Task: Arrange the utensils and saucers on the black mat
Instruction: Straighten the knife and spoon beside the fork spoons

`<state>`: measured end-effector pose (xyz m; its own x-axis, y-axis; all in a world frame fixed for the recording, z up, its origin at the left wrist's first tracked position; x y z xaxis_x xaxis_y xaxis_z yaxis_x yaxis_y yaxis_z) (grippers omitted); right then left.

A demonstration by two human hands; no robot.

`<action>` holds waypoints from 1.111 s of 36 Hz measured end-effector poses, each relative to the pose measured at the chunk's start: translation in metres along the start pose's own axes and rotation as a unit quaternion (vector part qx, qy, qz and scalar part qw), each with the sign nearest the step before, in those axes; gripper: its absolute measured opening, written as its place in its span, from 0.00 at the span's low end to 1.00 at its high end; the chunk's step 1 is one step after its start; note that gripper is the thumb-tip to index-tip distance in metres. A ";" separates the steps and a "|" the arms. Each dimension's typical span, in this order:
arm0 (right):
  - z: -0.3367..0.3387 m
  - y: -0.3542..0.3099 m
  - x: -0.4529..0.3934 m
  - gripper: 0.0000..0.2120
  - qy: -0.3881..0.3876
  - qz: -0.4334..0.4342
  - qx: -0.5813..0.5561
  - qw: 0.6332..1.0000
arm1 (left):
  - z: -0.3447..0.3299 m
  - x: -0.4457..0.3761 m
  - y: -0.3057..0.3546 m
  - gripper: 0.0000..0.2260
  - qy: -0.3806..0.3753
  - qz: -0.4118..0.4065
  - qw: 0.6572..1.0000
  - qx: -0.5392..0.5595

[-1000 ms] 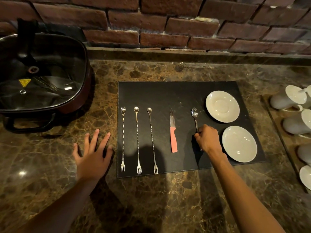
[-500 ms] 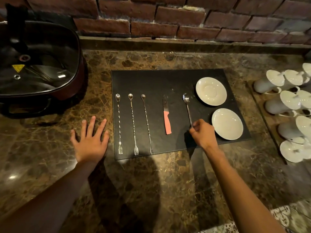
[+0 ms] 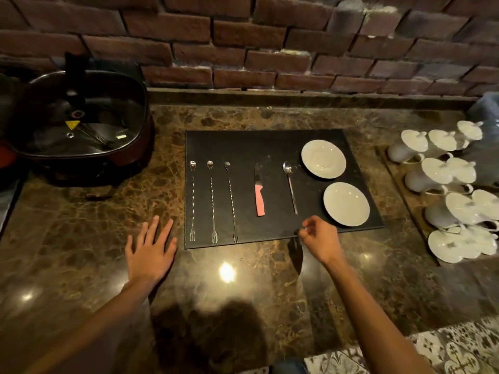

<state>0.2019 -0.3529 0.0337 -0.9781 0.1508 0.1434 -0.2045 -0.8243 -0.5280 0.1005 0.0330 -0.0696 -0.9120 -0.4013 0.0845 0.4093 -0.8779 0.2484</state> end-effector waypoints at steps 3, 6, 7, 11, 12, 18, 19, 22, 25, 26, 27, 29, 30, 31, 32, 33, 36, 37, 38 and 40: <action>0.008 0.005 0.004 0.04 -0.014 0.011 0.000 1.000 | 0.004 0.021 0.005 0.27 -0.026 0.012 1.000 -0.008; 0.017 0.013 0.006 0.06 -0.037 0.018 -0.001 0.999 | 0.007 0.042 0.013 0.30 -0.033 0.020 0.999 -0.004; 0.020 0.016 0.005 0.07 -0.044 0.021 0.000 0.999 | 0.008 0.049 0.017 0.31 -0.039 0.026 0.999 -0.006; 0.033 0.033 -0.005 0.08 -0.060 0.037 -0.007 0.997 | 0.007 0.075 0.045 0.35 -0.048 0.073 0.996 -0.015; 0.037 0.038 -0.009 0.08 -0.064 0.038 -0.009 0.997 | 0.006 0.081 0.054 0.35 -0.047 0.086 0.995 -0.016; 0.061 0.074 -0.037 0.07 -0.076 0.049 -0.032 0.995 | -0.012 0.120 0.125 0.33 -0.024 0.135 0.990 -0.016; 0.065 0.081 -0.042 0.07 -0.076 0.052 -0.034 0.995 | -0.016 0.126 0.138 0.32 -0.021 0.134 0.991 -0.014; 0.078 0.101 -0.056 0.07 -0.086 0.047 -0.048 0.994 | -0.027 0.139 0.177 0.30 -0.032 0.129 0.991 -0.021; 0.092 0.119 -0.069 0.08 -0.087 0.040 -0.058 0.994 | -0.034 0.143 0.214 0.32 -0.037 0.107 0.993 -0.027; 0.097 0.125 -0.073 0.08 -0.087 0.040 -0.059 0.994 | -0.036 0.143 0.227 0.35 -0.033 0.100 0.994 -0.024; 0.101 0.130 -0.077 0.09 -0.087 0.042 -0.058 0.994 | -0.038 0.142 0.240 0.38 -0.030 0.092 0.995 -0.021; 0.109 0.140 -0.086 0.10 -0.088 0.042 -0.054 0.994 | -0.042 0.138 0.264 0.35 -0.033 0.077 0.996 -0.026; 0.112 0.145 -0.091 0.10 -0.089 0.039 -0.052 0.994 | -0.044 0.136 0.276 0.31 -0.041 0.070 0.996 -0.033; 0.115 0.149 -0.096 0.10 -0.090 0.036 -0.051 0.994 | -0.046 0.132 0.287 0.30 -0.045 0.060 0.997 -0.034; 0.118 0.153 -0.101 0.10 -0.092 0.033 -0.051 0.994 | -0.046 0.128 0.298 0.29 -0.049 0.051 0.997 -0.030; 0.121 0.157 -0.105 0.09 -0.095 0.030 -0.051 0.994 | -0.047 0.124 0.308 0.28 -0.053 0.042 0.997 -0.023; 0.127 0.165 -0.119 0.07 -0.100 0.020 -0.055 0.993 | -0.045 0.111 0.335 0.25 -0.063 0.019 0.997 0.025; 0.129 0.167 -0.124 0.07 -0.100 0.018 -0.056 0.993 | -0.044 0.106 0.342 0.23 -0.062 0.016 0.997 0.039; 0.130 0.169 -0.130 0.07 -0.099 0.016 -0.057 0.993 | -0.043 0.101 0.349 0.22 -0.060 0.013 0.997 0.048; 0.131 0.173 -0.142 0.06 -0.093 0.007 -0.058 0.994 | -0.040 0.088 0.361 0.21 -0.056 0.011 0.996 0.065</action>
<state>0.3107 -0.5880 0.0317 -0.9591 0.0269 0.2817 -0.2042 -0.7549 -0.6233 0.1689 -0.3297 -0.0106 -0.9034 -0.3815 0.1956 0.4282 -0.8257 0.3671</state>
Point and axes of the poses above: each hand's wrist, its own x-axis away from the middle knuckle, its own z-axis out of the back of the hand, y = z × x, the point moved 1 cm from there along -x, towards the middle knuckle, and after that the axes turned 11 degrees about y, right-handed, at the moved point
